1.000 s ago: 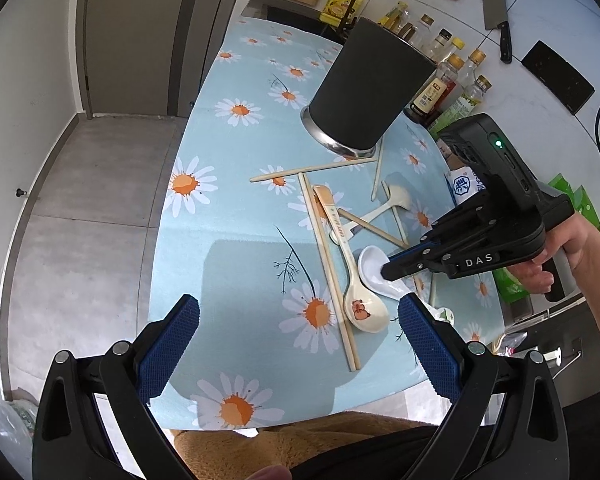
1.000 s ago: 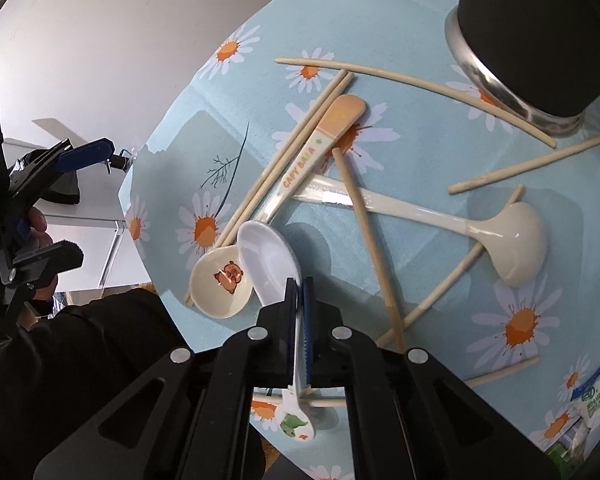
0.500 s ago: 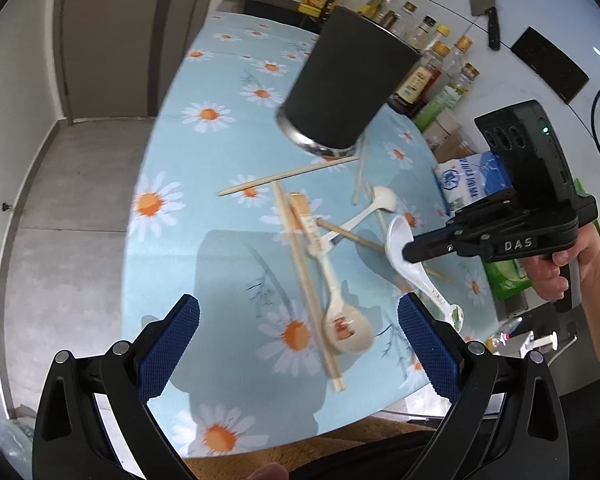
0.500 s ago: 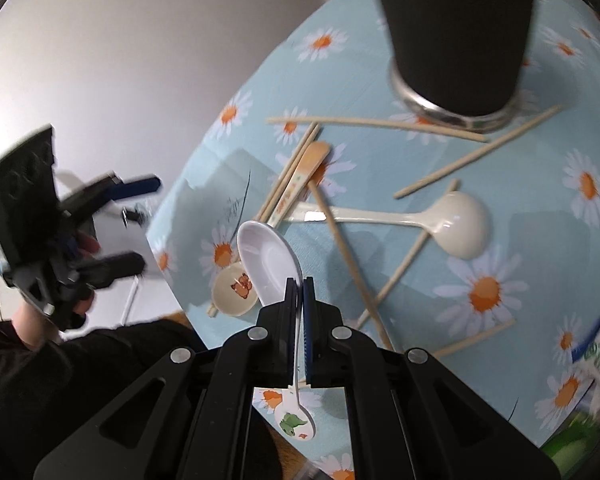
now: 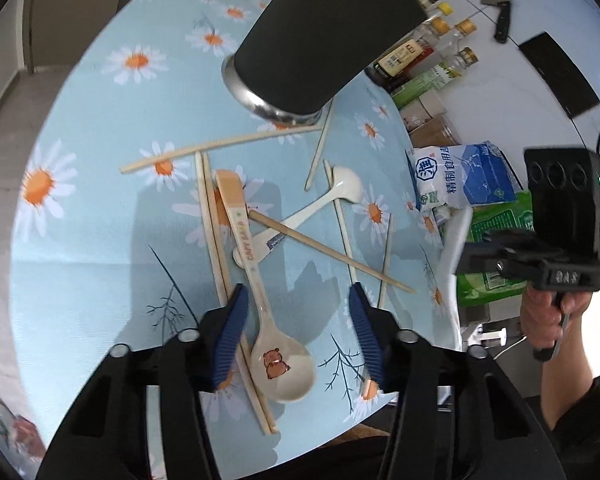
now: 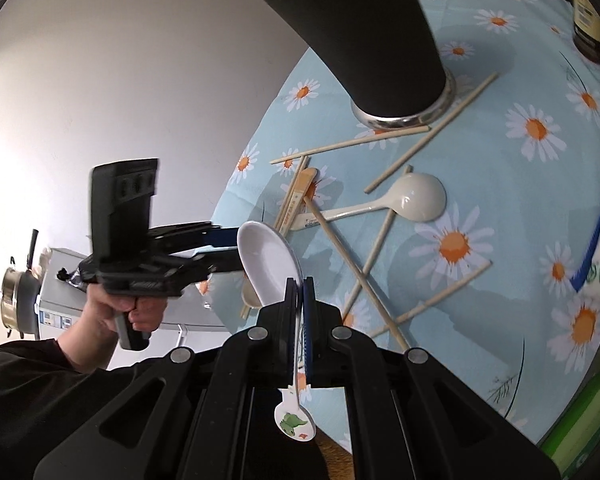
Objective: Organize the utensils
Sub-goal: 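Grasp the CAPY BARA spoon handle with the left gripper while the right holds its spoon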
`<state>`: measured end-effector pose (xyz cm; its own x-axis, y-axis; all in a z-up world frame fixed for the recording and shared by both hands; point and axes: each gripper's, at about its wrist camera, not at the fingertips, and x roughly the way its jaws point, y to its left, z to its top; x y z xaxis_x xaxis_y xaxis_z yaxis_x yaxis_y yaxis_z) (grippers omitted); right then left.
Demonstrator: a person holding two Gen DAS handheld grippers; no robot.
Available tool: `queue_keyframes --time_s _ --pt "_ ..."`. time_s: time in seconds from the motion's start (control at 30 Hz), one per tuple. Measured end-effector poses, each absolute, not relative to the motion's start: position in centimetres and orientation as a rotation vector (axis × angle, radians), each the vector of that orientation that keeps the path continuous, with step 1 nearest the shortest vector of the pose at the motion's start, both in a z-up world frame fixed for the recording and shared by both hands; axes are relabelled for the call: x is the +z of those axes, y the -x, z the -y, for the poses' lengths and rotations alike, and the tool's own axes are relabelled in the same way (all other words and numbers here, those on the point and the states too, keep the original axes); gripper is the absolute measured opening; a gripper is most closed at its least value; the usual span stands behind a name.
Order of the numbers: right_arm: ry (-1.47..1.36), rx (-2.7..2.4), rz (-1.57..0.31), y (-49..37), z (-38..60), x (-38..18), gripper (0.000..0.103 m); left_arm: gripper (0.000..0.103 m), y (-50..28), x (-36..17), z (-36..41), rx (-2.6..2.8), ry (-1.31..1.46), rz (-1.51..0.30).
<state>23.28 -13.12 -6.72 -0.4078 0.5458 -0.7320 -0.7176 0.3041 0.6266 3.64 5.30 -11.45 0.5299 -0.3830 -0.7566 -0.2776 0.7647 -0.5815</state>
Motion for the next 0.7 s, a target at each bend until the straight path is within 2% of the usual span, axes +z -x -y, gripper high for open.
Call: queue_keyframes --time_s 0.63,0.7 --pt "0.129 1.396 -1.433 -23.2 14.0 -6.0 0.004 0.042 -4.7 -13.5 -6.5 -0.124 0.882 -1.068" --pt "0.121 1.395 -1.431 -23.2 14.0 -5.8 0.004 0.037 -4.9 -13.5 -6.4 -0.128 0.88 -1.074"
